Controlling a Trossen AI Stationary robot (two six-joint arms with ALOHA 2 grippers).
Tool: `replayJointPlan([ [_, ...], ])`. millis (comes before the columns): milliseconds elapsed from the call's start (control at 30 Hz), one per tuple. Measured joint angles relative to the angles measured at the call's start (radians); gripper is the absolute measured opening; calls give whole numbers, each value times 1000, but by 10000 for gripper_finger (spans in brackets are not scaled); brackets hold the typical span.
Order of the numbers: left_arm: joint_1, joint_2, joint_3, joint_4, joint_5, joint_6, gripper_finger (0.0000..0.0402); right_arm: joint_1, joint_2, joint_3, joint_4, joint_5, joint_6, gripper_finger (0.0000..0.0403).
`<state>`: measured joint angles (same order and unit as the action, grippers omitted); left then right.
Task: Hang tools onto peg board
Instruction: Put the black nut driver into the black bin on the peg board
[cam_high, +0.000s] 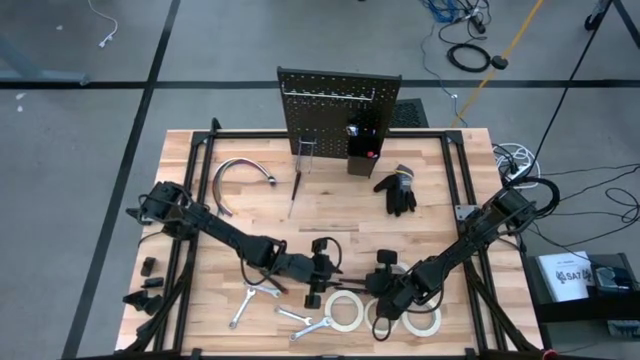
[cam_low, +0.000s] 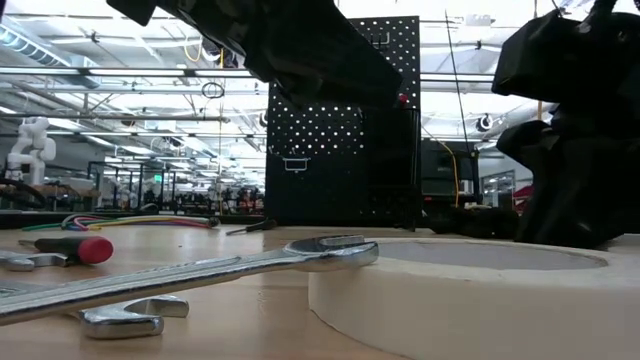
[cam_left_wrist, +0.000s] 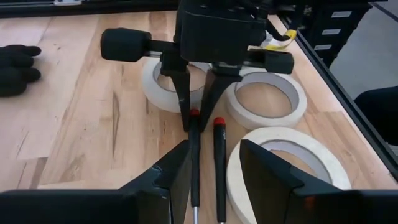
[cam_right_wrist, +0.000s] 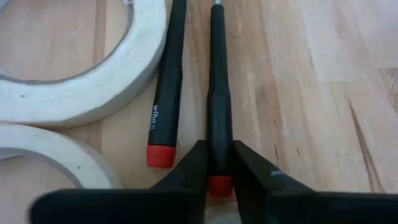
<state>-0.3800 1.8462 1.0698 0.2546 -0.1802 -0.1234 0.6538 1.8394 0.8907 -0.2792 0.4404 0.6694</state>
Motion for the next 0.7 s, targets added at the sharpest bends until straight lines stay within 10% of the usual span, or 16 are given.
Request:
replayJointPlan([
  [700,154,143,0,60,297,-23,138,-28,8,-9,110,151,-5,38],
])
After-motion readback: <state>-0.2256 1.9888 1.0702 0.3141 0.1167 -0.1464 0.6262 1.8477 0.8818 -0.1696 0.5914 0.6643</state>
